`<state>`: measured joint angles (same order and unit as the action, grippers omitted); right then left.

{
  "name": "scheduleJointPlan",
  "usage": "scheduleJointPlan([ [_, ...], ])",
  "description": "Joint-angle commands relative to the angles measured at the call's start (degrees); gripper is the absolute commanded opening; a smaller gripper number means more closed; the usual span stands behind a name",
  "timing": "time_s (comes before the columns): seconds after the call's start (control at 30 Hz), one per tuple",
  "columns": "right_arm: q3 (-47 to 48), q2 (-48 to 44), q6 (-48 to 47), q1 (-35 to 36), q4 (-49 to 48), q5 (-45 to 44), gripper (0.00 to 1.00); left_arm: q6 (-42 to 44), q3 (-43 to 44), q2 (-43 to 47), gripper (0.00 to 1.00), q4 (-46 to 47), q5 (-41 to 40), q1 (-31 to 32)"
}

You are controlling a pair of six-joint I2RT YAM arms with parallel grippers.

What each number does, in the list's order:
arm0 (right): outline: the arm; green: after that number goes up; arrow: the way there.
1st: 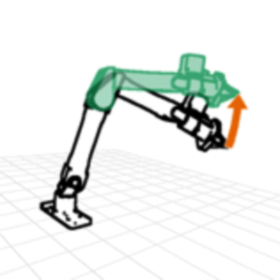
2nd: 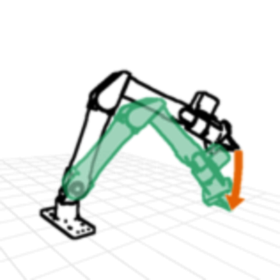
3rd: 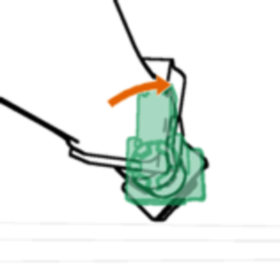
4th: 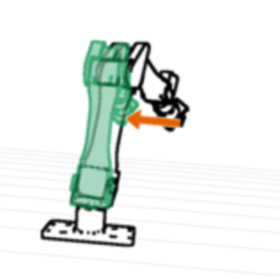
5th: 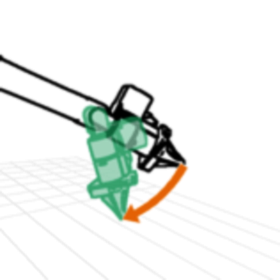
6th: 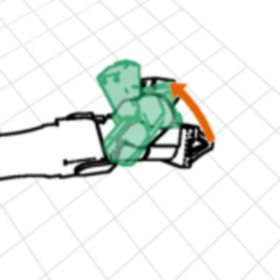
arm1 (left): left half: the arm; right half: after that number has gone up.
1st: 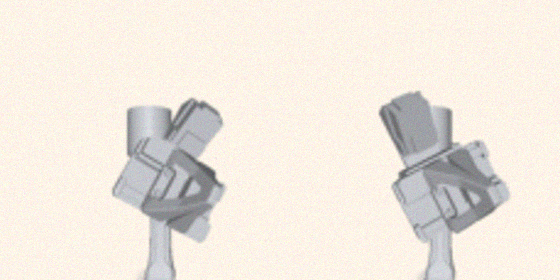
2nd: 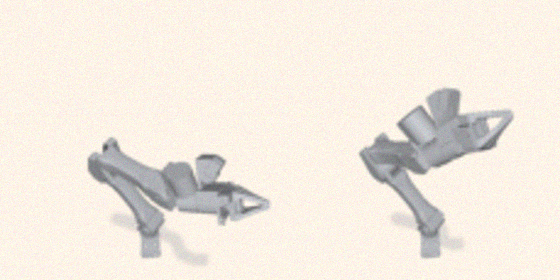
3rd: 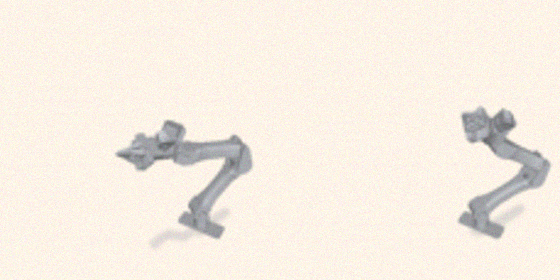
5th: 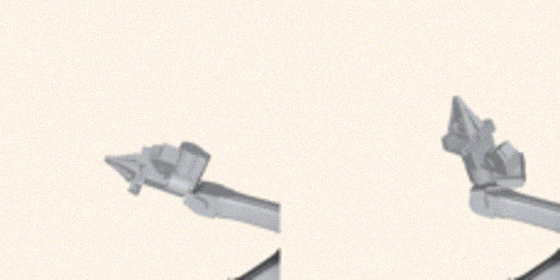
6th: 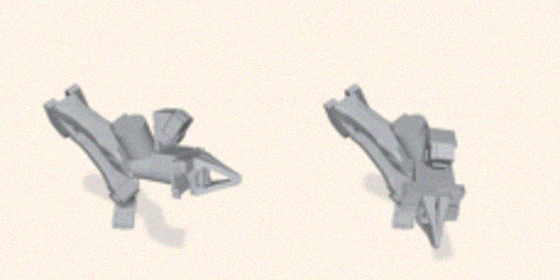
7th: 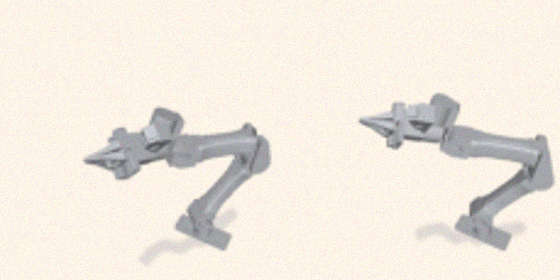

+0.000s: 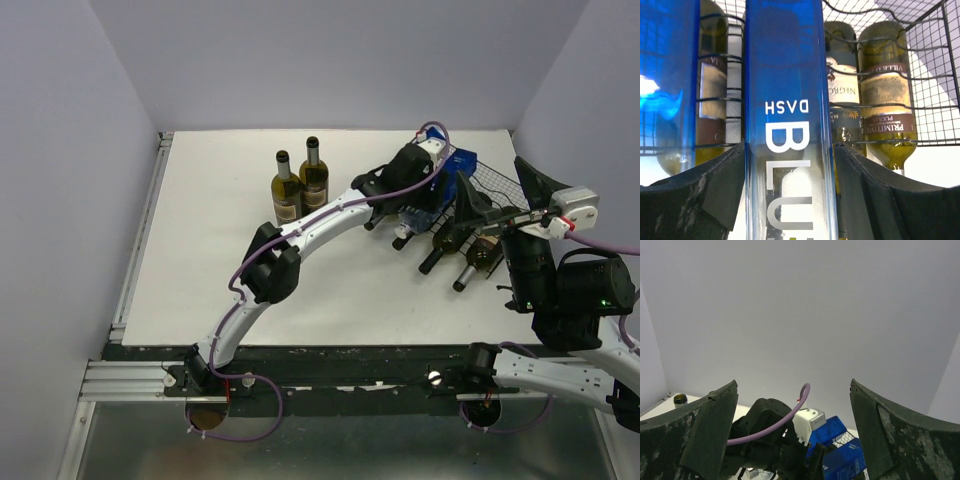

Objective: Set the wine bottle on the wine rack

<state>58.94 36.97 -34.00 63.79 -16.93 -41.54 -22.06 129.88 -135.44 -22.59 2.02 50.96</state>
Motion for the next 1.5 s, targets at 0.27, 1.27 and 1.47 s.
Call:
scheduleJointPlan([
  [0.27, -0.05, -0.06, -0.72, 0.28, -0.91, -1.62, 1.0, 0.44, 1.51, 4.03, 0.81, 5.18, 1.14, -0.42],
  [1.27, 20.43, 6.44, 20.99, 0.28, 20.88, -19.46, 1.0, 1.85, -42.15, 60.54, 0.86, -3.42, -4.73, -13.95],
  [1.47, 20.16, 11.53, 21.86, 0.37, 21.58, -19.72, 1.0, 3.26, -47.88, 63.46, 0.85, -6.94, -13.44, -19.13],
])
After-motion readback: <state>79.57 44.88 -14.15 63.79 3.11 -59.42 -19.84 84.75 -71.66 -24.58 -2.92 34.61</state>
